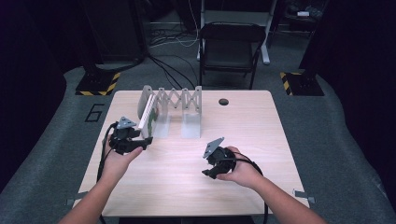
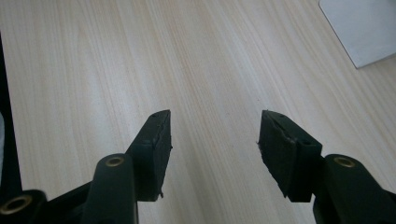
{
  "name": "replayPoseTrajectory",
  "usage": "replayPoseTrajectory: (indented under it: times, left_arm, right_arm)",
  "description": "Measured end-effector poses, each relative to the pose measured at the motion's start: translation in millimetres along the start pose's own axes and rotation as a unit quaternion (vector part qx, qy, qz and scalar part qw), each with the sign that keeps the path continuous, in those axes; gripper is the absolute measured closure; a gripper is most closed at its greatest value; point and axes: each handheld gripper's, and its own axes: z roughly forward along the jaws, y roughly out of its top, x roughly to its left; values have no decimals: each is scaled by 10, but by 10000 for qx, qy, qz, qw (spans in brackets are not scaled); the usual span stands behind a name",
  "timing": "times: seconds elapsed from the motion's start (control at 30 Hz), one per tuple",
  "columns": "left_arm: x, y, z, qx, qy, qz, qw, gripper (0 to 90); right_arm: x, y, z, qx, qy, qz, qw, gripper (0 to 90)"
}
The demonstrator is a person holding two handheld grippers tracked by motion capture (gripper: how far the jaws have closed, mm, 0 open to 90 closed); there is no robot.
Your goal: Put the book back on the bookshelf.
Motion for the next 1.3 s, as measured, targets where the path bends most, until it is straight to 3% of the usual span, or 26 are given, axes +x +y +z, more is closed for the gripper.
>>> replayPoseTrajectory:
  times: [0.23, 0.33, 0.5, 0.63, 0.87, 1.1, 1.2, 1.3]
  left_arm:
    - [-37, -211, 18, 1, -85, -24, 10000, 393]
    - [-54, -304, 48, 38, -105, 72, 9999, 398]
    - [-102, -485, 109, 106, -335, 225, 9991, 400]
    - [-142, -585, 130, 56, -441, 177, 9989, 399]
    - [-202, -694, 162, 101, -500, 218, 9985, 398]
    - [-207, -803, 201, 152, -530, 281, 9981, 397]
    - [-199, -830, 212, 219, -537, 311, 9978, 396]
    - [-200, -867, 238, 258, -559, 246, 9978, 396]
  right_arm:
    - [57, -80, 57, 28, -10, 55, 10000, 441]
    - [68, -99, 65, 19, -4, 57, 10000, 441]
    - [110, -146, 74, 2, -36, 129, 9999, 441]
    - [121, -181, 83, -63, -24, 210, 9998, 441]
    - [152, -230, 102, -123, -20, 309, 9994, 441]
    - [187, -286, 79, -308, -192, 538, 9979, 441]
    - [207, -303, 76, -312, -281, 525, 9977, 439]
    - [219, -324, 87, -332, -307, 583, 9973, 437]
